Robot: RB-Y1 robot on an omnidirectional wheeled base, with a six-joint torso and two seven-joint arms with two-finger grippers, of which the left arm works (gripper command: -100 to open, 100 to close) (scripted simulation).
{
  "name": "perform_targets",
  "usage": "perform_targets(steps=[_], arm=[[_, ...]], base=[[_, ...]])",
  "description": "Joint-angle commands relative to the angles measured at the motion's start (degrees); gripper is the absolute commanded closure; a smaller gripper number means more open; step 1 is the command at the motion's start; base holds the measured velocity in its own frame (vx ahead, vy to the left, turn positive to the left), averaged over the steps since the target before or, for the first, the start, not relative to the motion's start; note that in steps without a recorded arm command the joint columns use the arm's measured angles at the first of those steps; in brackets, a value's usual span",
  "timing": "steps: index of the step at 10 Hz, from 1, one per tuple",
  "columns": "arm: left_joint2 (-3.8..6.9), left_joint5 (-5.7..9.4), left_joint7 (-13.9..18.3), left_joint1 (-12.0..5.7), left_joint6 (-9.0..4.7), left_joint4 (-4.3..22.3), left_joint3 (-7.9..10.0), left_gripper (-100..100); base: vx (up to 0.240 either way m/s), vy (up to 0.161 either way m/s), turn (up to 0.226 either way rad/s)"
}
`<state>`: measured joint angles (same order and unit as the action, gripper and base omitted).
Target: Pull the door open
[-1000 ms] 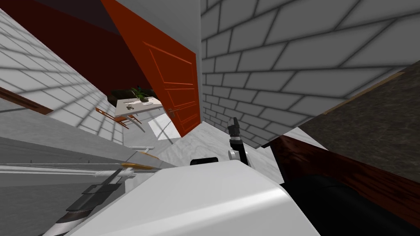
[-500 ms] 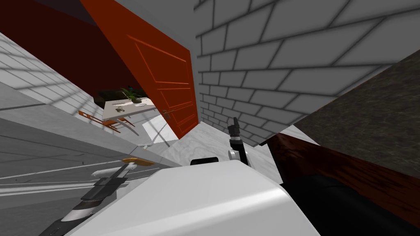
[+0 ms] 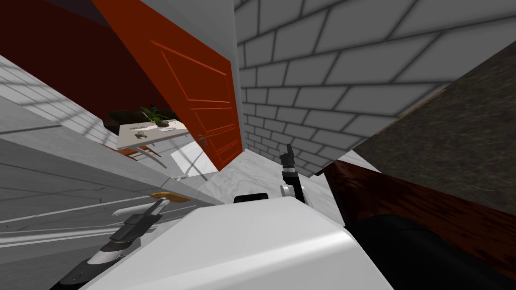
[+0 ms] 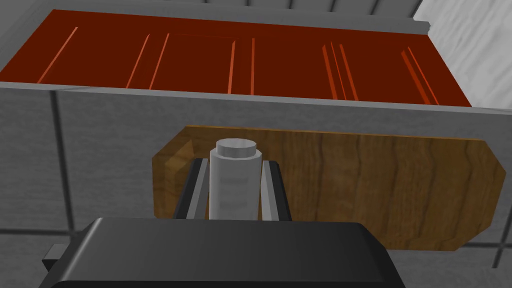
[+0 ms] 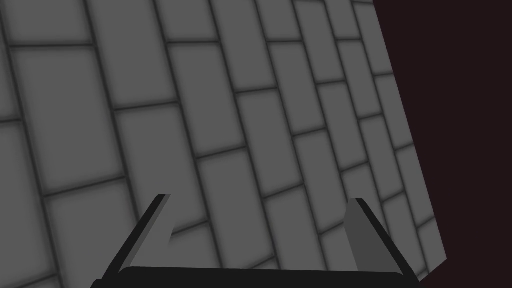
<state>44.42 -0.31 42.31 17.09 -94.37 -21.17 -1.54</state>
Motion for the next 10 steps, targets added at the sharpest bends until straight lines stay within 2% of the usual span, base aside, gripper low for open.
perform_targets(steps=[1,2,4,5,6,10], arm=[[-0.66,-0.38,-0.5,2.17,0.23,-2.9,-0.4,100],[-0.66,-0.38,-0.5,2.17,0.23,-3.4,-0.4,100],[-0.35,-0.72,-0.6,2.76,-1.65,-3.4,-0.64,100],[-0.35,-0.72,-0.6,2.76,-1.65,-3.4,-0.64,100],[-0.13,-0.85,-0.6,3.22,-2.62,-3.3,-0.72,100],[0.43,-1.05,-0.7,4.42,-4.37,-2.7,-0.78,100]], base=[[-0.128,0.067,-0.024],[-0.05,0.026,0.007],[-0.087,0.049,0.028],[-0.095,0.058,0.005],[-0.114,0.065,0.034],[-0.135,0.089,0.055]])
